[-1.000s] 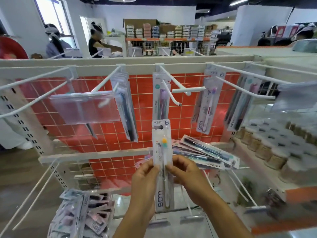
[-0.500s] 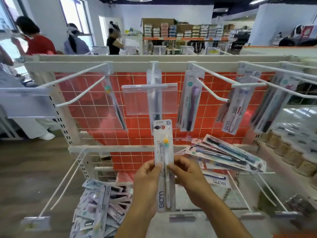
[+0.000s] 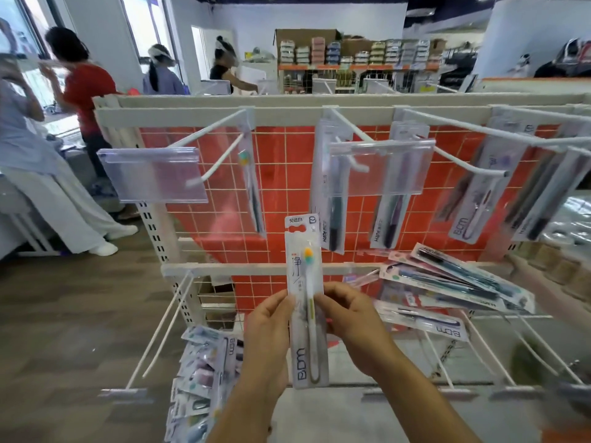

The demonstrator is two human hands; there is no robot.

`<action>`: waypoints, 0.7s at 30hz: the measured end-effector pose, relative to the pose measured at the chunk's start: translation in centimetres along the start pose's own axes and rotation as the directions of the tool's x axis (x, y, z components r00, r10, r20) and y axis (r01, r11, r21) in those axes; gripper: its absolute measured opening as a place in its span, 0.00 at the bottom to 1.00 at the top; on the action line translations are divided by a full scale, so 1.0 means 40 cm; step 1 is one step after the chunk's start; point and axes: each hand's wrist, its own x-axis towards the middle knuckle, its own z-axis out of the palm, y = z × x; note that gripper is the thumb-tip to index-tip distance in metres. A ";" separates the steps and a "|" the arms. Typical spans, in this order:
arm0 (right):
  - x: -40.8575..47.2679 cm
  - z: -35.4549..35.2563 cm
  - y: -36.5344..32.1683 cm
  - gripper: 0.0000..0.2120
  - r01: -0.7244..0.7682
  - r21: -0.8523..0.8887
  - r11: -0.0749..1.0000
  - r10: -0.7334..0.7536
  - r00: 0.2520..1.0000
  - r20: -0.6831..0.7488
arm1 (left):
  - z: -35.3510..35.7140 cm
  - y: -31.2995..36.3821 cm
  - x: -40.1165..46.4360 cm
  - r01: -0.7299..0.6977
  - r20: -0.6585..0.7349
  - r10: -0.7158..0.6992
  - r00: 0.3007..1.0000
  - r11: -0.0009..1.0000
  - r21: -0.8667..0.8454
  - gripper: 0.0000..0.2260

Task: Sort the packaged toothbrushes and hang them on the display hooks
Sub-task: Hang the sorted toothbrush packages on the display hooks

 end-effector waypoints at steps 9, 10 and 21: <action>-0.001 0.042 0.010 0.09 -0.035 -0.022 0.999 0.034 0.999 -0.029 | -0.041 0.003 0.001 0.010 0.002 -0.010 1.000 1.000 0.017 0.11; 0.000 0.044 0.013 0.09 -0.041 -0.018 0.999 0.040 0.999 -0.033 | -0.045 0.002 0.002 0.010 0.000 -0.010 1.000 1.000 0.022 0.11; -0.005 0.050 0.023 0.08 -0.081 -0.017 0.997 0.080 0.996 -0.043 | -0.053 0.000 0.008 0.029 0.020 -0.030 0.999 0.998 0.054 0.10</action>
